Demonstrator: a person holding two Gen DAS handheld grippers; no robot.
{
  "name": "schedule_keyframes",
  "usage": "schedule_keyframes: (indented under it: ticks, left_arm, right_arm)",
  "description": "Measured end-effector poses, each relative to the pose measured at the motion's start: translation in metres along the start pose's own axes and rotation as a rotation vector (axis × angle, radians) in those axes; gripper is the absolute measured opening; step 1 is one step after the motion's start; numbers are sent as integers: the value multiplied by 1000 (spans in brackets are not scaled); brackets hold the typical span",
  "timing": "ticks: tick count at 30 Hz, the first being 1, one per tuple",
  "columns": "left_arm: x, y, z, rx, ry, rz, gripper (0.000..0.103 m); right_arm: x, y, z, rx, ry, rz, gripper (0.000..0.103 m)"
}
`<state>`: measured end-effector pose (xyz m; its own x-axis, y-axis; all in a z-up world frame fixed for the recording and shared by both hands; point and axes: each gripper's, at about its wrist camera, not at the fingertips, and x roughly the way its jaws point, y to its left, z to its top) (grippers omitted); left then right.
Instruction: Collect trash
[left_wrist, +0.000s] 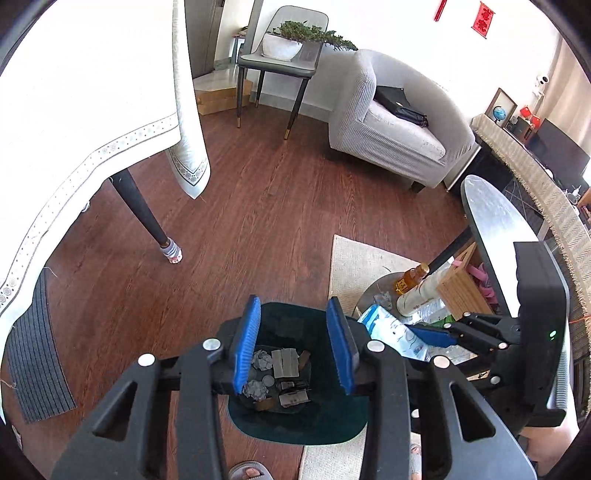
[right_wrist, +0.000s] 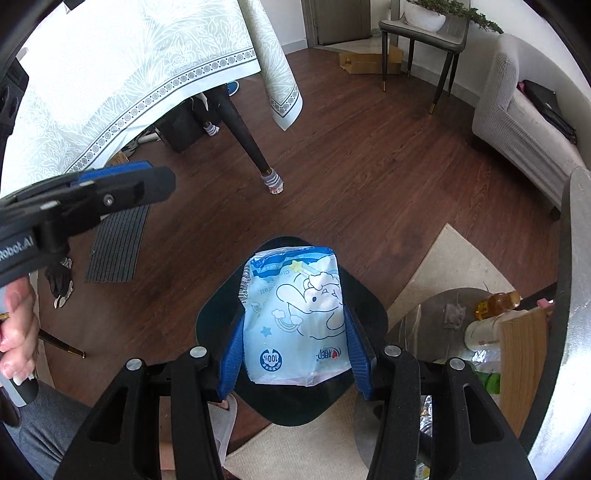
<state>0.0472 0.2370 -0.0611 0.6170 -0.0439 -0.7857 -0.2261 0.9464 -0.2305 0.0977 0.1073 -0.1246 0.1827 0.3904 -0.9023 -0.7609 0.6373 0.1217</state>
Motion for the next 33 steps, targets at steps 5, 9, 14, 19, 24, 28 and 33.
schedule_keyframes:
  ticks: [5,9,14,19,24,28,33]
  left_arm:
    - [-9,-11,3,30,-20,-9,35]
    - [-14,-19,5,42,-35,-21,35]
    - [-16,-21,6,48,-47,-33,35]
    - [-15,-24,6,49,-53,-41,35]
    - [-21,-26,7,53,-70,-44,35]
    - [-36,-28,9,69,-109,-39,37]
    - [-64,-28,8,42,-177,-57,49]
  right_arm:
    - [21,7,-7,-30,52,-8,51]
    - [36,8,-13,-47,92,-33,53]
    - [46,9,-19,-54,122,-50,74]
    - [45,9,-19,-68,123,-61,74]
    - [40,12,-22,-89,110,-57,74]
    - [22,15,-22,-97,58,-46,72]
    - [-18,18,-21,-80,-56,-41,69]
